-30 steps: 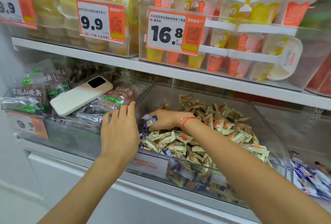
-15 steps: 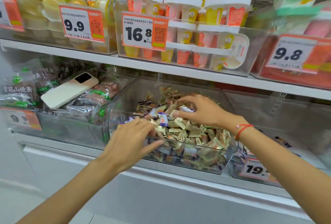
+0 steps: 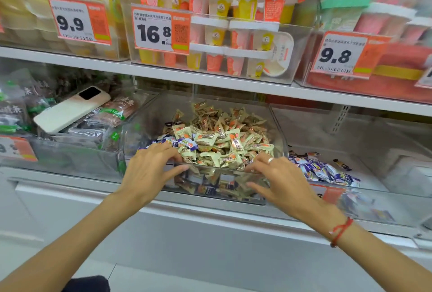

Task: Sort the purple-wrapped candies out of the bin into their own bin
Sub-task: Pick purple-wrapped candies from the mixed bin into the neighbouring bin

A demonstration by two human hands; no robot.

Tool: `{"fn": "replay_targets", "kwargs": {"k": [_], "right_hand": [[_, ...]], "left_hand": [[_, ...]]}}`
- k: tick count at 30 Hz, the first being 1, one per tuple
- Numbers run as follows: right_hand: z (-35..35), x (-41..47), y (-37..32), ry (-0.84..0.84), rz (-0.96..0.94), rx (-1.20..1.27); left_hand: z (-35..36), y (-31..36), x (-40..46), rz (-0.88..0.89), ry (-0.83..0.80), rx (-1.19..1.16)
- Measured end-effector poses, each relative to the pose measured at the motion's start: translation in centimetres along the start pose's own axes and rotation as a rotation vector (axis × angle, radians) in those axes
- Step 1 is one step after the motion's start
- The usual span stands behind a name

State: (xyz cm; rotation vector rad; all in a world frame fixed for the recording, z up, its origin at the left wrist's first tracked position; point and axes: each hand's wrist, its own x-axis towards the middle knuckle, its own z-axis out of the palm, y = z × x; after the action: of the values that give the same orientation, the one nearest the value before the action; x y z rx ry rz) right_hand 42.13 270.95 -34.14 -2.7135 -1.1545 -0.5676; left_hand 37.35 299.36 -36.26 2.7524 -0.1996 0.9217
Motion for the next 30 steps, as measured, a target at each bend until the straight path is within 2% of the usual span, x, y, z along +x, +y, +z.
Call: {"fn": "replay_targets", "kwargs": {"k": [3, 8, 11, 16, 23, 28, 30], "right_hand": [[-0.3, 0.6, -0.4, 0.018, 0.094, -0.018], [-1.4, 1.6, -0.9, -0.071, 0.118, -0.145], [-1.8, 1.9, -1.0, -0.087, 0.163, -0.061], [-3.5, 1.2, -0.6, 0.078, 0.214, 0.076], [-2.7, -4.7, -2.2, 0.003, 0.182, 0.148], [-3.4, -4.7, -1.6, -0.089, 0.148, 0.166], [-4.5, -3.9, -1.5, -0.085, 0.155, 0.185]], "left_hand": [[-0.3, 0.0, 0.2, -0.028, -0.029, -0.045], [-1.1, 0.6, 0.5, -0.046, -0.06, -0.037], [-1.2, 0.5, 0.7, -0.076, -0.092, -0.02], [-3.4, 1.4, 1.6, -0.042, -0.019, -0.03], [-3.7, 3.4, -4.4, -0.02, -0.025, -0.096], [-5.3, 2.9, -4.6, -0.056, -0.235, -0.117], [-6.6, 2.3, -3.9, -0.123, -0.296, -0.19]]}}
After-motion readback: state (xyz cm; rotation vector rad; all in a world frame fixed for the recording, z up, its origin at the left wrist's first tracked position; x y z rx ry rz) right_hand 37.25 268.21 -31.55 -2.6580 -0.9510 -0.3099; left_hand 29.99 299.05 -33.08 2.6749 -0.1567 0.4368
